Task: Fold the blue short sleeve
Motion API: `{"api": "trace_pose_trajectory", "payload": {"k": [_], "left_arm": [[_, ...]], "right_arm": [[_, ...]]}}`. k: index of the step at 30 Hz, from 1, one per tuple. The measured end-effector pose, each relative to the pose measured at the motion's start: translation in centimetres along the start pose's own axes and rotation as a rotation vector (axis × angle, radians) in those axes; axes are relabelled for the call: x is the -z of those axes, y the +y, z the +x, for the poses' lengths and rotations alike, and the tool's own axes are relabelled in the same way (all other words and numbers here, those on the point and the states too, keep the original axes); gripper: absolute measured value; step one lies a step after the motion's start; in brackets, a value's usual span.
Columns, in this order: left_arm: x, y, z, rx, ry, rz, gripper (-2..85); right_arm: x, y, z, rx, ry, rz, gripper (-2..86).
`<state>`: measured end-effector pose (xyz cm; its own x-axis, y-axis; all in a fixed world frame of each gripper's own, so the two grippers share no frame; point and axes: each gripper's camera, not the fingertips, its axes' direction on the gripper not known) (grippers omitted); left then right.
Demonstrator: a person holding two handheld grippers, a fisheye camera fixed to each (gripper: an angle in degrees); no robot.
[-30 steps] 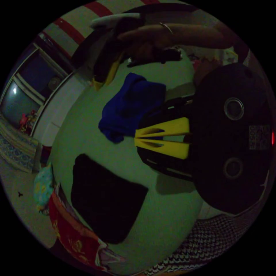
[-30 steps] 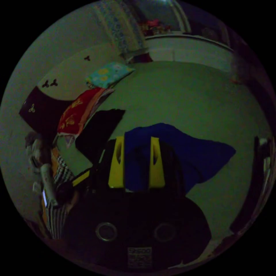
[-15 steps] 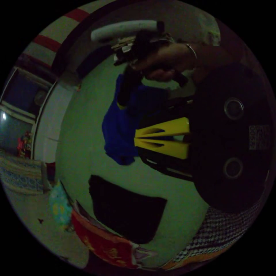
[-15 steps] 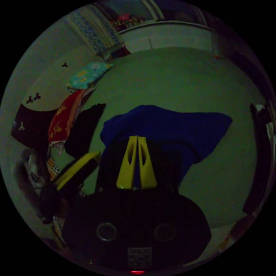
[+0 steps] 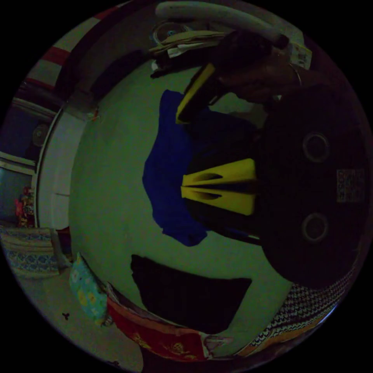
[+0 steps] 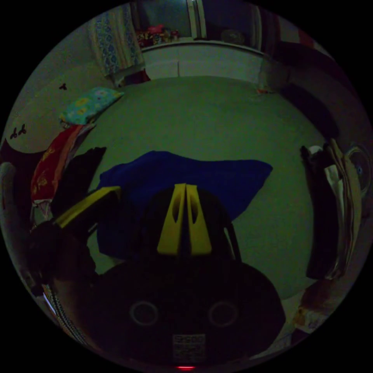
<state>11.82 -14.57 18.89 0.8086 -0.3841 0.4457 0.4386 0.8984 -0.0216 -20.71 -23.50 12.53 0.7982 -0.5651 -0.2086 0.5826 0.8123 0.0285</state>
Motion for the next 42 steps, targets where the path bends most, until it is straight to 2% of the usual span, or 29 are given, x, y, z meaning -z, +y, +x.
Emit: {"api": "trace_pose_trajectory", "payload": {"k": [3,6,9,15,32,42], "left_arm": [[0.0,-0.3,-0.3,0.009,-0.063,-0.002,-0.4],[-0.5,-0.9,-0.7,0.035,-0.05,-0.012,-0.4],[0.0,-1.1,-0.8,0.043,0.035,0.052,-0.4],[1.4,-1.3,-0.2,0.021,-0.012,0.186,-0.4],[0.8,-3.3,-2.7,0.027,-0.108,0.154,-0.3],[0.4,-4.5,-6.4,0.065,-0.02,0.138,4.3]], "right_arm": [[-1.3,0.2,-1.1,0.012,0.058,-0.006,-0.9],[-1.9,0.6,-2.2,0.043,0.101,0.047,-1.0],[-2.3,1.2,-3.1,0.051,0.118,0.107,-1.0],[-3.0,2.0,-3.3,0.03,0.075,0.15,-1.1],[-7.0,2.6,-3.1,-0.015,0.058,0.09,-1.2],[-8.3,2.9,-2.6,-0.029,0.045,0.075,-1.2]]}}
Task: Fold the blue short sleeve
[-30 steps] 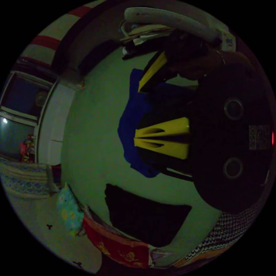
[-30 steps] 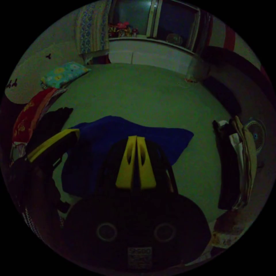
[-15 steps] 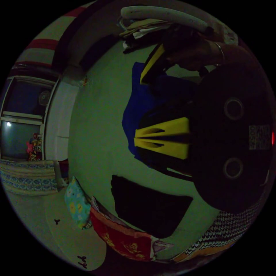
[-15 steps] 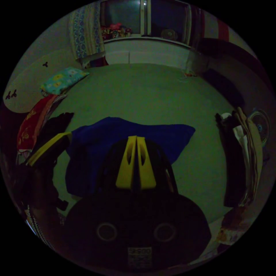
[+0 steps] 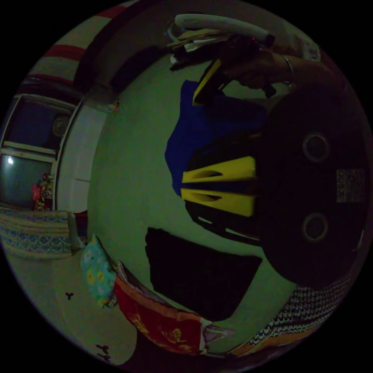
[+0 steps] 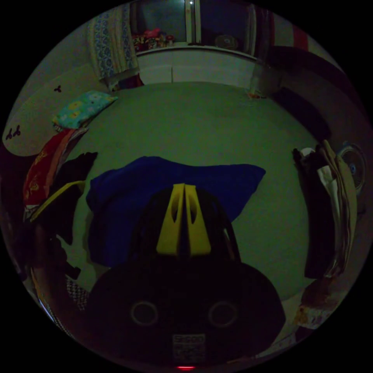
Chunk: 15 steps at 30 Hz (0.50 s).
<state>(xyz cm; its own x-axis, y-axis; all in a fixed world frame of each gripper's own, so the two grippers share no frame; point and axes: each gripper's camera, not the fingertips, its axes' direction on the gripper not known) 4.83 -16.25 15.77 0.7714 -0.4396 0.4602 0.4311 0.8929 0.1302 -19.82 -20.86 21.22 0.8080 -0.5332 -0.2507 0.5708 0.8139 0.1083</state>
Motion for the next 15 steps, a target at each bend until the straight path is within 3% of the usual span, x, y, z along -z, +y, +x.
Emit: {"api": "trace_pose_trajectory", "payload": {"k": [15], "left_arm": [[-3.3,-2.3,-1.9,-0.023,0.143,-0.085,11.9]], "right_arm": [[0.0,0.4,0.5,0.009,-0.004,-0.002,-1.3]]}}
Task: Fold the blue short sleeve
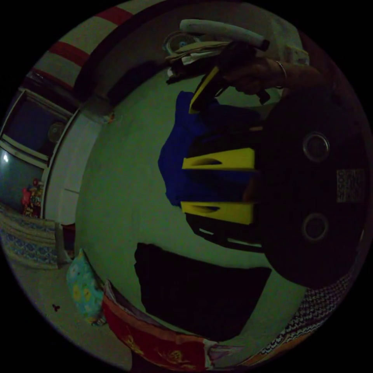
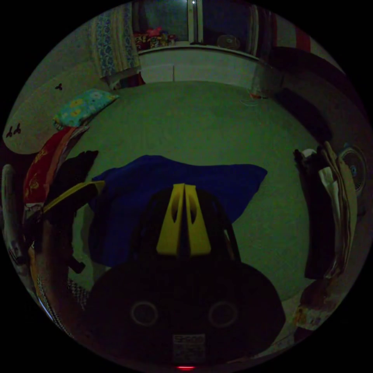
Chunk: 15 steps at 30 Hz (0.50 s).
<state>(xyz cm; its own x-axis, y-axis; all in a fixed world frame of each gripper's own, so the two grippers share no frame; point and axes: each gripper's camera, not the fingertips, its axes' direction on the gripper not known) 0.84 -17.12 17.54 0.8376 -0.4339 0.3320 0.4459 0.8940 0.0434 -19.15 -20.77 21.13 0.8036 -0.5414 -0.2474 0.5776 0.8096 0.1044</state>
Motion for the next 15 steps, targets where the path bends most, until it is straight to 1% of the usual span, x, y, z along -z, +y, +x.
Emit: {"api": "trace_pose_trajectory", "payload": {"k": [4,6,10,15], "left_arm": [[-1.2,-0.6,-0.2,0.039,0.037,-0.069,8.6],[-0.7,-0.6,0.0,0.022,0.034,-0.043,6.8],[0.4,-0.2,1.8,-0.134,0.073,-0.032,4.8],[0.8,0.3,4.6,-0.345,0.08,-0.063,4.4]], "right_arm": [[0.3,0.0,0.4,-0.004,0.004,0.001,-1.3],[0.6,0.0,0.8,-0.011,0.005,0.007,-1.3],[1.6,-0.1,1.6,-0.027,-0.049,0.04,-1.1],[3.7,0.2,1.8,0.059,-0.201,0.119,0.2]]}}
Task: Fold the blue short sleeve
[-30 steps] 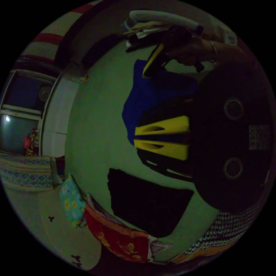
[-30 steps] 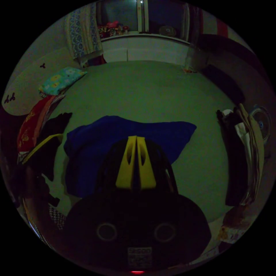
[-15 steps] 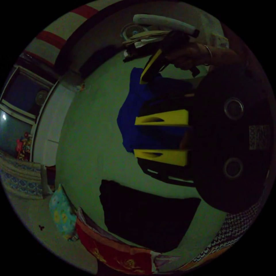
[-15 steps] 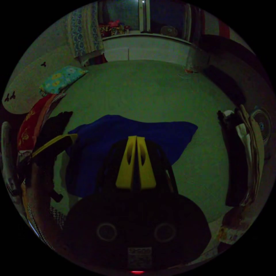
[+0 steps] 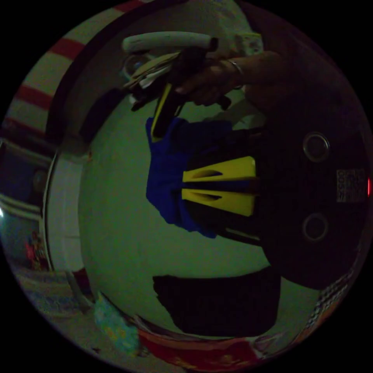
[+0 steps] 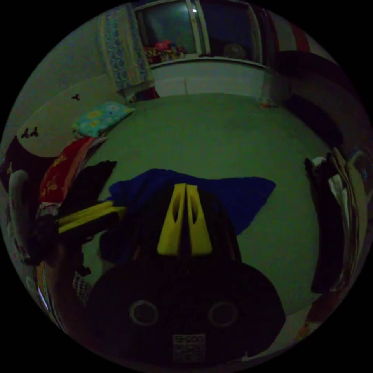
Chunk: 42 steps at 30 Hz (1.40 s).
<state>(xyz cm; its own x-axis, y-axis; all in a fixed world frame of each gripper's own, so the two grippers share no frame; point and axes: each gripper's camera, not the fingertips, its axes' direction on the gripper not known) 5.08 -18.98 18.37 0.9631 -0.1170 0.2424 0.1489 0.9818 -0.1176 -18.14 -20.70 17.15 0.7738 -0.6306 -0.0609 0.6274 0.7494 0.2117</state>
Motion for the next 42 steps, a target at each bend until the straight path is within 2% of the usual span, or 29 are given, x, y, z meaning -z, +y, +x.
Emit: {"api": "trace_pose_trajectory", "payload": {"k": [6,9,13,16,19,24,29,32,34,38,42], "left_arm": [[0.0,-0.3,2.2,-0.14,0.013,-0.021,4.1],[0.0,-0.4,2.7,-0.172,0.053,-0.042,4.1],[0.4,-0.5,3.0,-0.203,0.04,-0.06,4.0],[0.7,-0.5,3.1,-0.214,0.054,-0.068,4.1],[1.5,-0.5,2.8,-0.201,0.047,-0.063,4.4],[3.8,-0.2,0.4,-0.066,0.026,-0.029,4.8],[6.7,1.0,-2.3,0.118,-0.036,0.096,4.0],[7.5,1.3,-2.6,0.152,-0.1,0.114,4.1],[7.6,1.2,-2.5,0.14,-0.082,0.102,4.3],[7.8,0.9,-1.6,0.078,-0.001,0.073,10.3],[7.8,0.7,-0.8,0.042,-0.054,0.009,15.3]], "right_arm": [[0.3,-0.3,-0.5,0.088,-0.229,-0.094,10.0],[0.1,-0.5,-0.7,0.095,-0.239,-0.133,11.5],[0.2,-0.8,-0.9,0.119,-0.24,-0.162,9.3],[0.7,-0.9,-0.9,0.155,-0.297,-0.144,2.2],[1.4,-1.1,-0.7,0.165,-0.257,-0.127,-0.9],[2.3,-1.6,0.2,0.13,0.029,-0.099,-1.6],[2.7,-2.5,1.8,0.052,0.044,-0.142,-1.6],[3.3,-3.1,3.1,0.004,0.024,-0.151,-1.5],[4.0,-3.3,3.9,-0.02,-0.019,-0.124,-1.3],[6.1,-4.0,5.5,-0.054,-0.094,-0.054,2.5],[6.6,-4.8,6.2,-0.021,-0.194,-0.108,11.0]]}}
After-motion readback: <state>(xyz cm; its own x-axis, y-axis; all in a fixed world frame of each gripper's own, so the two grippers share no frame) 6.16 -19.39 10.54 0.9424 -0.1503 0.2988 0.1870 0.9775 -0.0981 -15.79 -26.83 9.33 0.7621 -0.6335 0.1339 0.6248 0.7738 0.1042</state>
